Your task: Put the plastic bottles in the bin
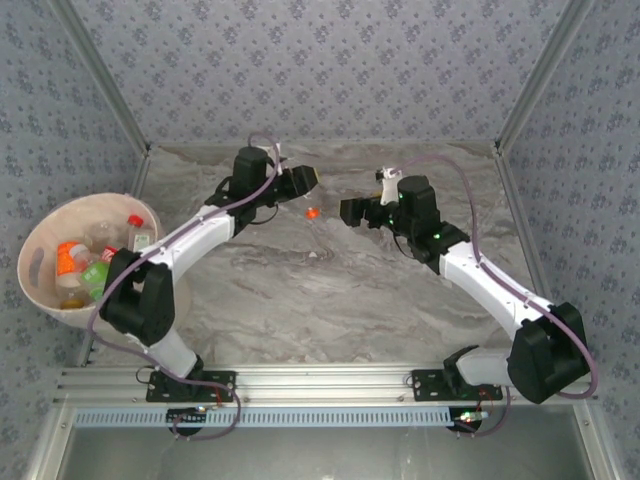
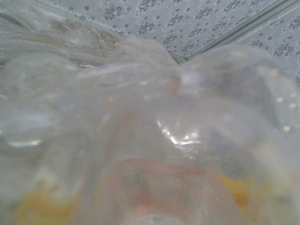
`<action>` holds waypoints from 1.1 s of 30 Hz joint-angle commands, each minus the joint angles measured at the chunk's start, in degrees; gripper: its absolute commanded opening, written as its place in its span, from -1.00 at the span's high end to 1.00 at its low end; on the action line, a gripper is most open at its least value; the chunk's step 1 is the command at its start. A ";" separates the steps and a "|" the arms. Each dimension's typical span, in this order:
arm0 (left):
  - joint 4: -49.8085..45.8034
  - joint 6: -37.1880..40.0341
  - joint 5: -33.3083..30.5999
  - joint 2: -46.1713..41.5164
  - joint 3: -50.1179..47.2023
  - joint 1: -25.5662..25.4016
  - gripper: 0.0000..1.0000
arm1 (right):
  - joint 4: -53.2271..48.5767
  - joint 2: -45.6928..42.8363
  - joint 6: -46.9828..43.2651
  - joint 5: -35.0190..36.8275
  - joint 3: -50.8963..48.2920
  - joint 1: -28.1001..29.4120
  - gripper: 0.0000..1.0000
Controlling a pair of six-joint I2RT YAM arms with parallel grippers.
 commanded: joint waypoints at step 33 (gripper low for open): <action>-56.67 24.57 -31.22 -27.55 26.47 17.45 -0.01 | 6.70 11.96 27.25 -4.11 0.73 -11.19 -1.00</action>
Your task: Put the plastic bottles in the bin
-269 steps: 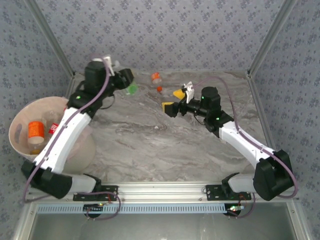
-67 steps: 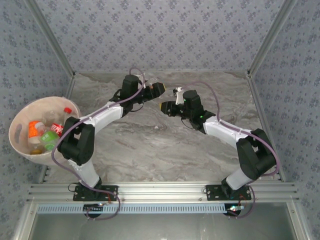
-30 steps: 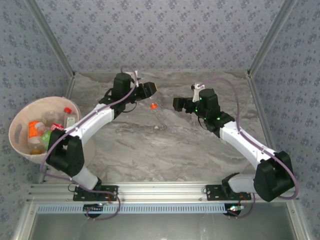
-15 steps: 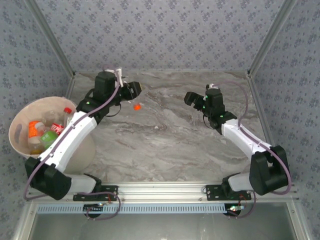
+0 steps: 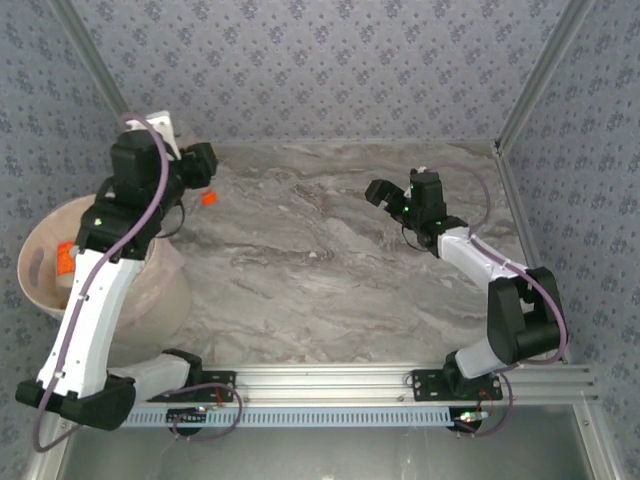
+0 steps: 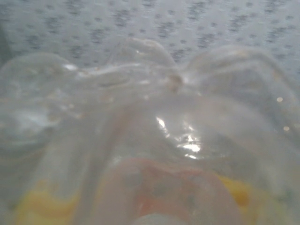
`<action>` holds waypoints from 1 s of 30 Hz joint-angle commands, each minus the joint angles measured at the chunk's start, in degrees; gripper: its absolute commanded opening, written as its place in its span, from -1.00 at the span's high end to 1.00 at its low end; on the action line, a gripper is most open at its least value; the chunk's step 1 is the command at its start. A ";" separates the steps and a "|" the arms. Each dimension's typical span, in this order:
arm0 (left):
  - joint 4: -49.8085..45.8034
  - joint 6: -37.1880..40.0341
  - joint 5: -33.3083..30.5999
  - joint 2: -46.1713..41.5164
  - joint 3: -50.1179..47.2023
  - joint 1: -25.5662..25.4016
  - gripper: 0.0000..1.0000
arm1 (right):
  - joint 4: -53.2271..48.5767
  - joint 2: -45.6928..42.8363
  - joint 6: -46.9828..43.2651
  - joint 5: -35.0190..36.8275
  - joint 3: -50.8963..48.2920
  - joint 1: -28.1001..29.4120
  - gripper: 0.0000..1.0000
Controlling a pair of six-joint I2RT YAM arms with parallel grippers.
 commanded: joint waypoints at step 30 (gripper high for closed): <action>-42.67 20.68 -10.54 16.41 22.50 50.11 0.05 | -9.94 4.28 2.12 -8.07 13.71 -2.48 -1.00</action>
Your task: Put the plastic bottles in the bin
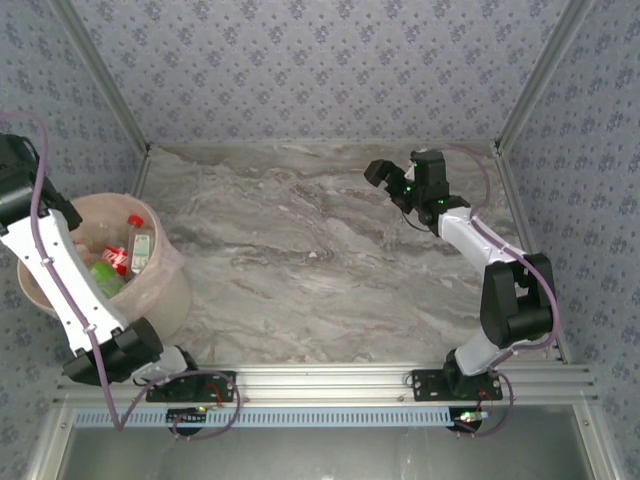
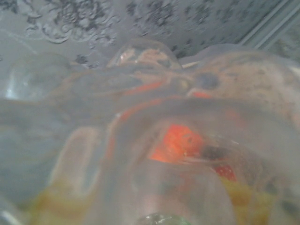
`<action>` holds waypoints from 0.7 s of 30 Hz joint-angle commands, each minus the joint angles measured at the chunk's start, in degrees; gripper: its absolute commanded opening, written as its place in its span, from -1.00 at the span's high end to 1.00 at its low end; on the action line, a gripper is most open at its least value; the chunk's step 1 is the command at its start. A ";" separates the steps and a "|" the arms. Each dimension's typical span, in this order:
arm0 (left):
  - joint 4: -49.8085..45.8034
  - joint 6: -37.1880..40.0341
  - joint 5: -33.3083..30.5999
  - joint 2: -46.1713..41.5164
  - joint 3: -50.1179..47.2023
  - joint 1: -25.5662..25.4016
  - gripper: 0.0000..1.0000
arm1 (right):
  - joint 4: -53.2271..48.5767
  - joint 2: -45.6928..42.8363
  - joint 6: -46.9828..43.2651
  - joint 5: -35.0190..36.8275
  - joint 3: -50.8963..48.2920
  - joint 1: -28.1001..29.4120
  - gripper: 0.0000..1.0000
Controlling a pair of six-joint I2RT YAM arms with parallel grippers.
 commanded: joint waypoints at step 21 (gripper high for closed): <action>-4.32 -7.13 11.35 6.23 -2.46 -5.76 -0.76 | -7.43 1.24 -3.91 3.10 6.65 3.22 -1.00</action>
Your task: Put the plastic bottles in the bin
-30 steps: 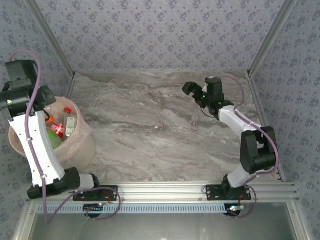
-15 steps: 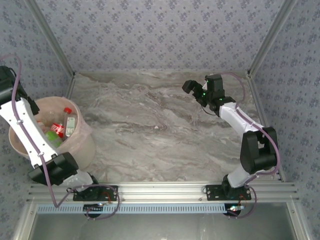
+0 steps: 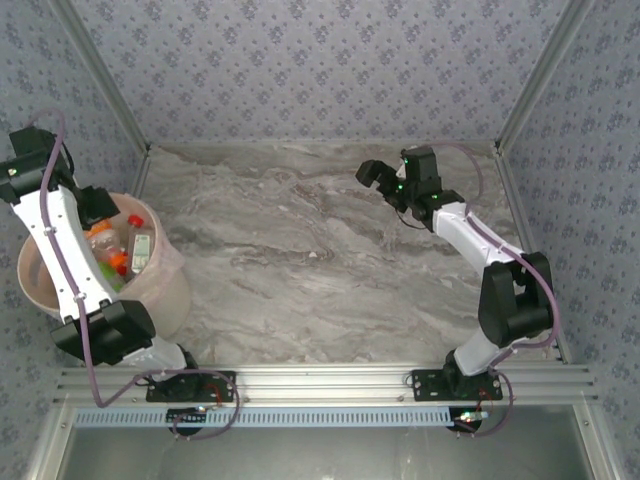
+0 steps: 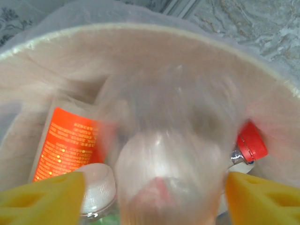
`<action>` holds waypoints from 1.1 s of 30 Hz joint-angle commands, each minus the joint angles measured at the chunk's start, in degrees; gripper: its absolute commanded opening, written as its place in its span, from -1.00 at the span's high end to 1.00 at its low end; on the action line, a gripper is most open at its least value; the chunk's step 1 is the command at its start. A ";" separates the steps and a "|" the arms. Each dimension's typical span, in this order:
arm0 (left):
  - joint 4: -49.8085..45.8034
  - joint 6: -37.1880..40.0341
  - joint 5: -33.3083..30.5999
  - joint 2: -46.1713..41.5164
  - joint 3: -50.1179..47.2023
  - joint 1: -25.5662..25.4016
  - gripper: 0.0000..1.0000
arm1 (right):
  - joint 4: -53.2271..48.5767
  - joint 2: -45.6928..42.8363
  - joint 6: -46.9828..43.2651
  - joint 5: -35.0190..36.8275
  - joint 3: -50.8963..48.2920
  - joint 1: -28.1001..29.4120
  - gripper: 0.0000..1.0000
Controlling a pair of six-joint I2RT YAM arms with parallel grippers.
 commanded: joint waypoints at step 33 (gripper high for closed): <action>62.90 -4.19 12.16 -15.44 -27.31 -44.15 -0.96 | -4.92 -20.99 -13.84 14.96 -12.87 -5.34 -1.00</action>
